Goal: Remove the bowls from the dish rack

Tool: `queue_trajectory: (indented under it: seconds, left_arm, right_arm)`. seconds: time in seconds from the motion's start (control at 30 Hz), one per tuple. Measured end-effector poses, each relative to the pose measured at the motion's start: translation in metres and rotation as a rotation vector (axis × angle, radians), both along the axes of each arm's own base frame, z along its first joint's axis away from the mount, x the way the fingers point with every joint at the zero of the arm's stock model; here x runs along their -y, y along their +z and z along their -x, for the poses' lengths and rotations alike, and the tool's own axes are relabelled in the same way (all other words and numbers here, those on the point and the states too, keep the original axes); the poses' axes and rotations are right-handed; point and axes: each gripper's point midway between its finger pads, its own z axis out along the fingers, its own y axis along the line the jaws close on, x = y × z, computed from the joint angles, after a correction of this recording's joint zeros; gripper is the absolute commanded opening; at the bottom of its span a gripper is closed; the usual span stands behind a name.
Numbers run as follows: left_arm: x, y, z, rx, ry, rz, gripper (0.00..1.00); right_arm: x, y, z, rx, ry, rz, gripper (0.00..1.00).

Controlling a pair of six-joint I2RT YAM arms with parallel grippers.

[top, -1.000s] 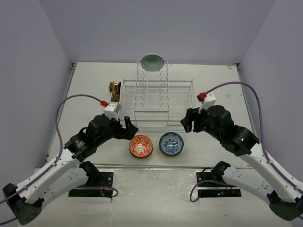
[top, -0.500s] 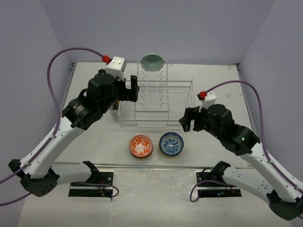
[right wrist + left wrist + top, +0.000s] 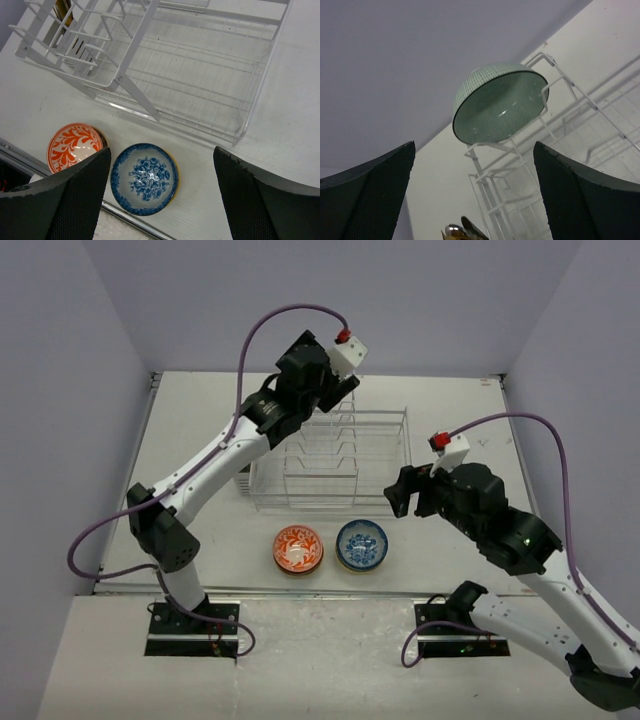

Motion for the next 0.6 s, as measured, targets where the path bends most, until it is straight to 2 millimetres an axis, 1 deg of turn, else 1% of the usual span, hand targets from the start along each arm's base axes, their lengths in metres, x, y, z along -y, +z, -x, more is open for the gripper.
queue_trajectory:
  seconds: [0.1,0.2,0.3,0.4,0.47,0.5,0.57,0.6]
  left_arm:
    - [0.01,-0.009,-0.027,0.045,-0.01,-0.08,1.0]
    - [0.012,-0.024,-0.047,0.058,-0.007,-0.149,1.0]
    - [0.012,-0.037,-0.063,0.066,0.003,-0.194,0.99]
    - [0.013,-0.048,-0.075,0.067,0.006,-0.22,0.93]
    - [0.013,-0.055,-0.079,0.064,0.005,-0.234,0.86]
    - [0.014,-0.056,-0.081,0.065,0.005,-0.238,0.77]
    - [0.014,-0.058,-0.084,0.067,0.009,-0.241,0.65]
    - [0.014,-0.055,-0.086,0.074,0.015,-0.238,0.59]
  right_arm:
    - [0.001,0.005,0.002,0.012,0.0,-0.01,0.84]
    - [0.004,0.011,0.004,0.023,0.001,-0.019,0.84]
    - [0.007,0.015,0.007,0.03,0.002,-0.023,0.84]
    - [0.01,0.018,0.01,0.038,0.003,-0.025,0.84]
    - [0.011,0.018,0.012,0.041,0.004,-0.024,0.84]
    - [0.012,0.018,0.013,0.041,0.005,-0.023,0.84]
    - [0.013,0.018,0.013,0.041,0.004,-0.023,0.84]
    - [0.013,0.018,0.014,0.04,0.005,-0.022,0.84]
